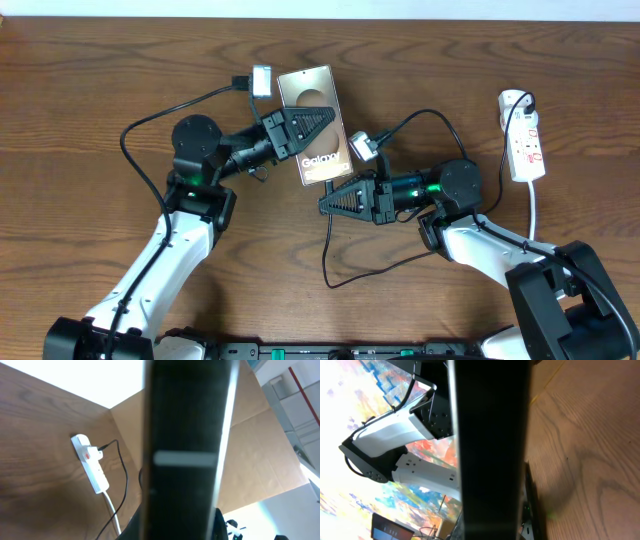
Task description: Plug charger to phone and switch on socket
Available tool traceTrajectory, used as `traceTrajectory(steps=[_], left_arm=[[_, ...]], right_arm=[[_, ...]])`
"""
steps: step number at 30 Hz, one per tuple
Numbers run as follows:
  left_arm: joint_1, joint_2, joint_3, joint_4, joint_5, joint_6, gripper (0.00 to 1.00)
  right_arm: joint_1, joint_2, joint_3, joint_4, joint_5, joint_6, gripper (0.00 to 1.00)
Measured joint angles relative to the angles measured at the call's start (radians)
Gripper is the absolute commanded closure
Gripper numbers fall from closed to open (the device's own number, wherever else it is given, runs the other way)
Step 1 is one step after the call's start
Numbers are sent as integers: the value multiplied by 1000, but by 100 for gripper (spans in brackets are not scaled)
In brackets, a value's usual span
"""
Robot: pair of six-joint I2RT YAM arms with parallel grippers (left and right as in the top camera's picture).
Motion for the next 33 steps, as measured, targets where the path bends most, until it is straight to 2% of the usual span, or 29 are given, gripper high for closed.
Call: traceTrajectory(steps=[10,33], left_arm=[[-11,0,4,1,53,26,93],[-21,0,5,4,69,25,93]], right_arm=[[-2,0,0,2,-50,-10,99],[-27,0,9,47,-80,-10,99]])
